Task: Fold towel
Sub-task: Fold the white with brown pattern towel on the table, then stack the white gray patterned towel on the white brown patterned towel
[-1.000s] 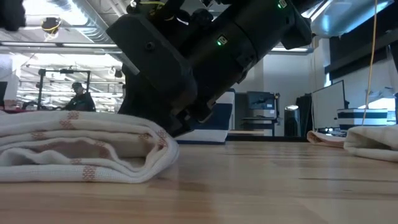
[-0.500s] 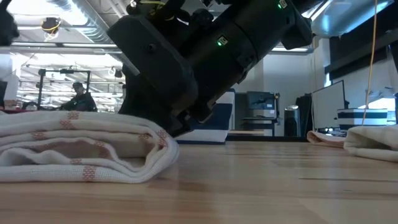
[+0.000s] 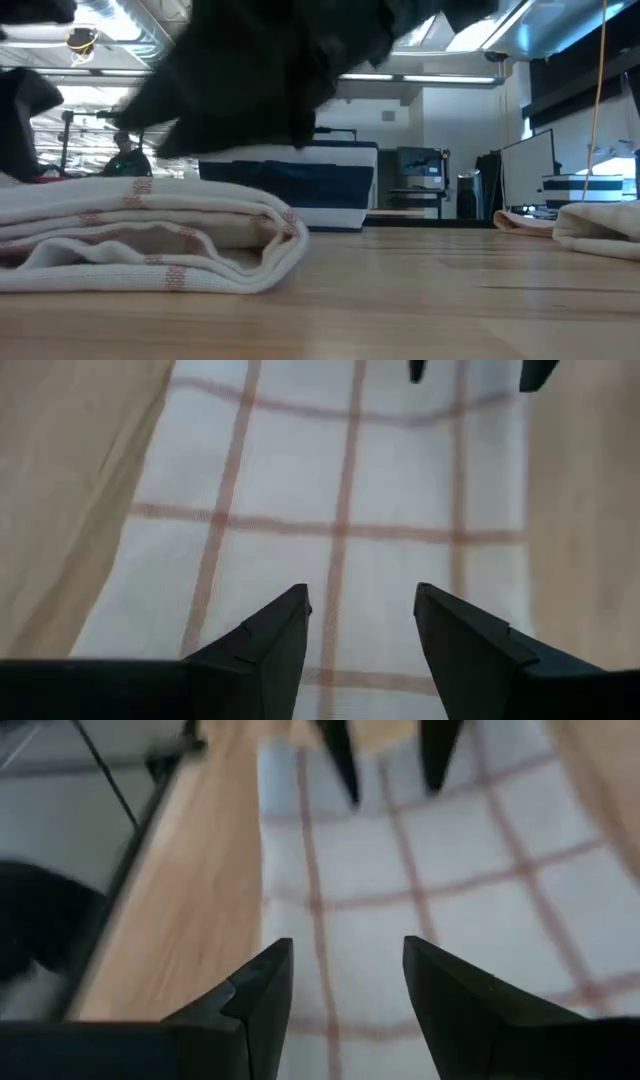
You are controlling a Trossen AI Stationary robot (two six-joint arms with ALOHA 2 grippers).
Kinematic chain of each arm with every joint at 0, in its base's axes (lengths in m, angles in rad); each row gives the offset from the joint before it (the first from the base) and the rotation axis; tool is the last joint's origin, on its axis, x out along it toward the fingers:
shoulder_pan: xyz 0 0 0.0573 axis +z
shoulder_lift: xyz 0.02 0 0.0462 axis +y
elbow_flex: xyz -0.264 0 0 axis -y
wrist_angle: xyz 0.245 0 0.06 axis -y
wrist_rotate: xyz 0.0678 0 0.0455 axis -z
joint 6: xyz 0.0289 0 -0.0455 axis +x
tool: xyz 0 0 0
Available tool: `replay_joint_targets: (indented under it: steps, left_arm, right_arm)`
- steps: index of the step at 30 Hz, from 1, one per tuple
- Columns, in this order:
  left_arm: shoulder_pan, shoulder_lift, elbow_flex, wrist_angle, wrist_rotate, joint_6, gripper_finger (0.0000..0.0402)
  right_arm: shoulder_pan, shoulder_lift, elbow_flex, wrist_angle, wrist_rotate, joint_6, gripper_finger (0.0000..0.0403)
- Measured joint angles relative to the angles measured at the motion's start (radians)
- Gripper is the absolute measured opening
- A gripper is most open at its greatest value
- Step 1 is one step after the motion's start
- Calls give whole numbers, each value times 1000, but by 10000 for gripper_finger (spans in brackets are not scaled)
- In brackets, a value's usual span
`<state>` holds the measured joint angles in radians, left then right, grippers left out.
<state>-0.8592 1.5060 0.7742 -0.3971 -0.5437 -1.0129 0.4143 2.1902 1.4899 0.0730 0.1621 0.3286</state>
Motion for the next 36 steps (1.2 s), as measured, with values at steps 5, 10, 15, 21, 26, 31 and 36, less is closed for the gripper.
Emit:
replay_joint_targets:
  steps: [5,10,15,21,26,31,36]
  left_arm:
    - [-2,81,0,7,18,-20,178]
    - [-12,172,1,83,59,-136,178]
    - [-5,240,4,305,4,-272,178]
    - [43,159,20,421,49,-98,178]
    - [56,26,39,209,13,18,178]
    - [56,21,31,-6,-65,-17,178]
    - [43,82,-17,9,-47,-111,178]
  right_arm:
    - [20,54,-2,-111,16,-75,193]
    - [23,46,5,-224,40,-126,193]
    - [5,11,3,-330,94,-348,193]
    - [-4,-107,80,-627,165,-486,193]
    - [-3,-195,102,-709,62,-284,193]
    - [-1,-149,70,-493,111,-16,193]
    - [4,-36,20,-417,143,38,193]
